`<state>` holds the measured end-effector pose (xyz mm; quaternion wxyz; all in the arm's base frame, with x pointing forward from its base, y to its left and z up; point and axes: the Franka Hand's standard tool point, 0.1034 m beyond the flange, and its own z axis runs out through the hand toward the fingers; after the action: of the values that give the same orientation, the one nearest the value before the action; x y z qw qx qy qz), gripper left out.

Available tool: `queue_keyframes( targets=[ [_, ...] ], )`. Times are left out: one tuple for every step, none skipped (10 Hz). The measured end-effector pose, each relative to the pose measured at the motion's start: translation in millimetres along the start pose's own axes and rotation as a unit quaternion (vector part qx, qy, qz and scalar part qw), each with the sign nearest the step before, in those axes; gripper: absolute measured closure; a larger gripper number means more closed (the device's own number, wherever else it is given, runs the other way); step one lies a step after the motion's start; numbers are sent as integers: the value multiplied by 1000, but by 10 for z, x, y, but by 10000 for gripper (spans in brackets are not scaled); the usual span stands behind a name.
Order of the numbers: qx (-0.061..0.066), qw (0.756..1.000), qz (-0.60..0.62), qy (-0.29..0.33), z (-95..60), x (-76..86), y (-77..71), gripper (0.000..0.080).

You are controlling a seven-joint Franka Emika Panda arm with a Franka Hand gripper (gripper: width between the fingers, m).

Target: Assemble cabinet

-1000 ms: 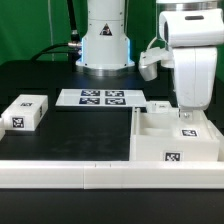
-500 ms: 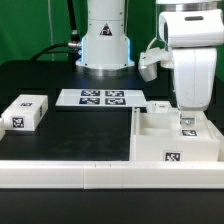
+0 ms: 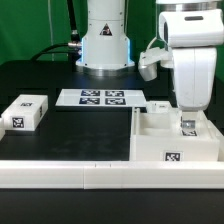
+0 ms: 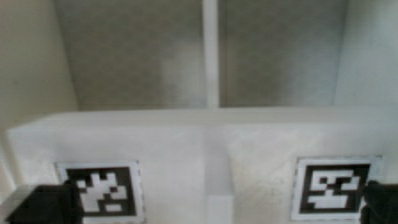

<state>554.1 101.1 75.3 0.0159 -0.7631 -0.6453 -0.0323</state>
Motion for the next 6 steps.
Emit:
queue_keyframes(
  targets=[
    [0, 1000, 5, -3, -60, 31, -211, 2],
    [4, 1000, 1, -6, -57, 28, -341, 2],
    [5, 1000, 2, -6, -50, 48, -467, 2],
    [7, 1000, 11, -10, -72, 53, -585, 2],
    [8, 1000, 11, -10, -66, 43, -580, 2],
    [9, 1000, 11, -10, -54, 36, -583, 2]
  ],
)
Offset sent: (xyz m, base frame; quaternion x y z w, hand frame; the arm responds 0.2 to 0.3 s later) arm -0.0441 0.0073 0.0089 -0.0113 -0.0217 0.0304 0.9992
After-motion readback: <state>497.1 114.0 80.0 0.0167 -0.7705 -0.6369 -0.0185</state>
